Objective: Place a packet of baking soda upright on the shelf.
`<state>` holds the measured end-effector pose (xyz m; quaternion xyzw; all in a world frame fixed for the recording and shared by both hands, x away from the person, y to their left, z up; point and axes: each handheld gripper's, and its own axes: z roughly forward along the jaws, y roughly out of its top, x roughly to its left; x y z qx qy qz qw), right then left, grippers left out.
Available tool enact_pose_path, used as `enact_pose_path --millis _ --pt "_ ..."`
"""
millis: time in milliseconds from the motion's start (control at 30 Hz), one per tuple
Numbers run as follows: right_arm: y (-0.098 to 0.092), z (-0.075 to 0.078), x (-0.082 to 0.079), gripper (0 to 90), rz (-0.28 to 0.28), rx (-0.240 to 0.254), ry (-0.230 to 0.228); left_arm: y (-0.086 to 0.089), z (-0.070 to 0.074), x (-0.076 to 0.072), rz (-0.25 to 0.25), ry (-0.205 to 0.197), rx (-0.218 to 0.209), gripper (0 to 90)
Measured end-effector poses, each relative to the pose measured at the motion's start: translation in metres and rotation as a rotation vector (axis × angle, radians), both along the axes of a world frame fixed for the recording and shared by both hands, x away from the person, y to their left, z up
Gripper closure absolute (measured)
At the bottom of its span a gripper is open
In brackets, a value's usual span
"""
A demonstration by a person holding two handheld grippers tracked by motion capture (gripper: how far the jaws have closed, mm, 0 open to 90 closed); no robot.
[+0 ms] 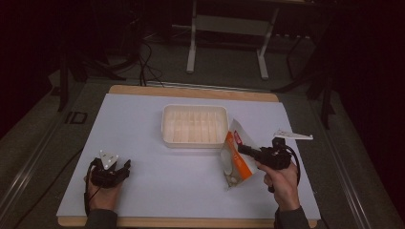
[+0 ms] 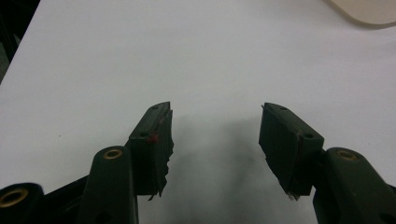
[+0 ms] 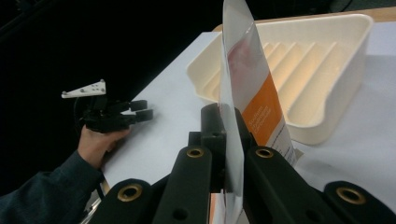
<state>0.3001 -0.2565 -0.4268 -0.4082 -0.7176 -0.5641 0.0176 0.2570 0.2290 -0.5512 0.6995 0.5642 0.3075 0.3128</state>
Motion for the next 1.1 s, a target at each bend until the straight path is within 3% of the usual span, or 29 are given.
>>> enact_pose_path --millis 1100 --pt "0.044 0.028 0.006 90.0 0.119 0.011 -0.031 0.0 0.0 0.0 0.0 -0.003 -0.008 44.1"
